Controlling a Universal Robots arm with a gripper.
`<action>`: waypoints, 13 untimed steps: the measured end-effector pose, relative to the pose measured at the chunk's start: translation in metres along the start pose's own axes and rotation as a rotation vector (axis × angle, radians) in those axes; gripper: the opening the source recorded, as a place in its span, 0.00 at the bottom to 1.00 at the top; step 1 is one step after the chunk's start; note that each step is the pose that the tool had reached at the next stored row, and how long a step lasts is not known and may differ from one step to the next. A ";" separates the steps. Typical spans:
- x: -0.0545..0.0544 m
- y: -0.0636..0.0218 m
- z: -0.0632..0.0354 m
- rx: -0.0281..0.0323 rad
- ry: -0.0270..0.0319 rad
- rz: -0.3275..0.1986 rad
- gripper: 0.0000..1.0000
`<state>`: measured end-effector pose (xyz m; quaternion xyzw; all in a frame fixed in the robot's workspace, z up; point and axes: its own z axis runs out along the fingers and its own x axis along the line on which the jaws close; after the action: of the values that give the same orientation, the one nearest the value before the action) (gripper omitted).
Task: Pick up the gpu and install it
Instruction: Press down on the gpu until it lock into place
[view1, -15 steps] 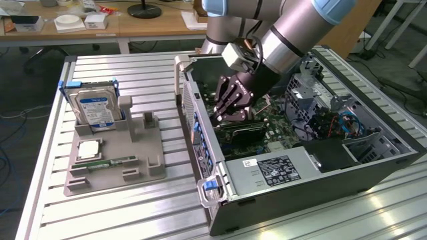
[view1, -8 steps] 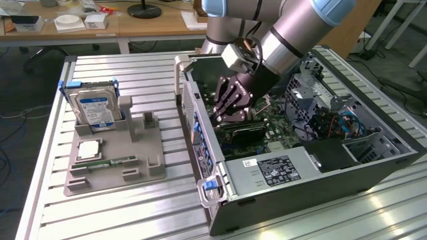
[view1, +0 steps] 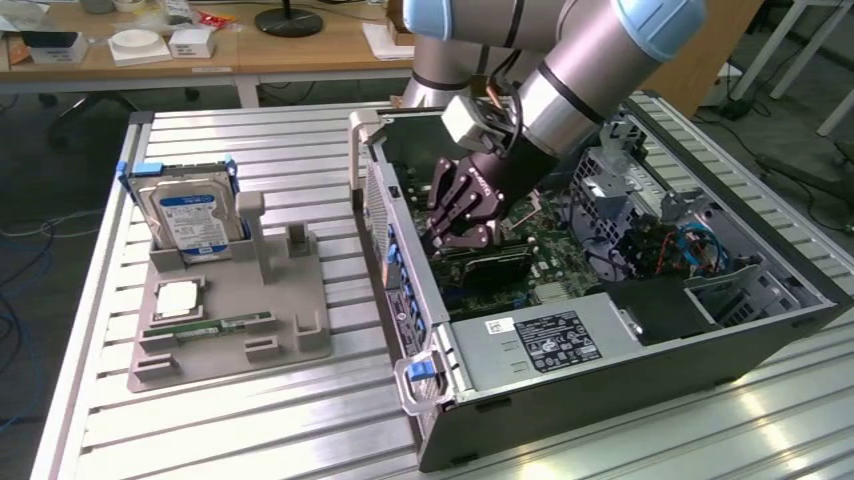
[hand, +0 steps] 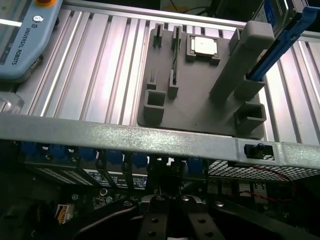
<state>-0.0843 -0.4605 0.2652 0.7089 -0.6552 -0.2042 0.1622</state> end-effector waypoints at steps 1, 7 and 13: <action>0.000 -0.0009 -0.0006 -0.0004 0.0001 0.000 0.10; 0.001 -0.0095 -0.0054 -0.0013 -0.0001 0.000 0.10; 0.000 -0.0129 -0.0024 0.0011 0.0004 0.000 0.10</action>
<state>-0.0720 -0.4591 0.2608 0.7091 -0.6553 -0.2037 0.1620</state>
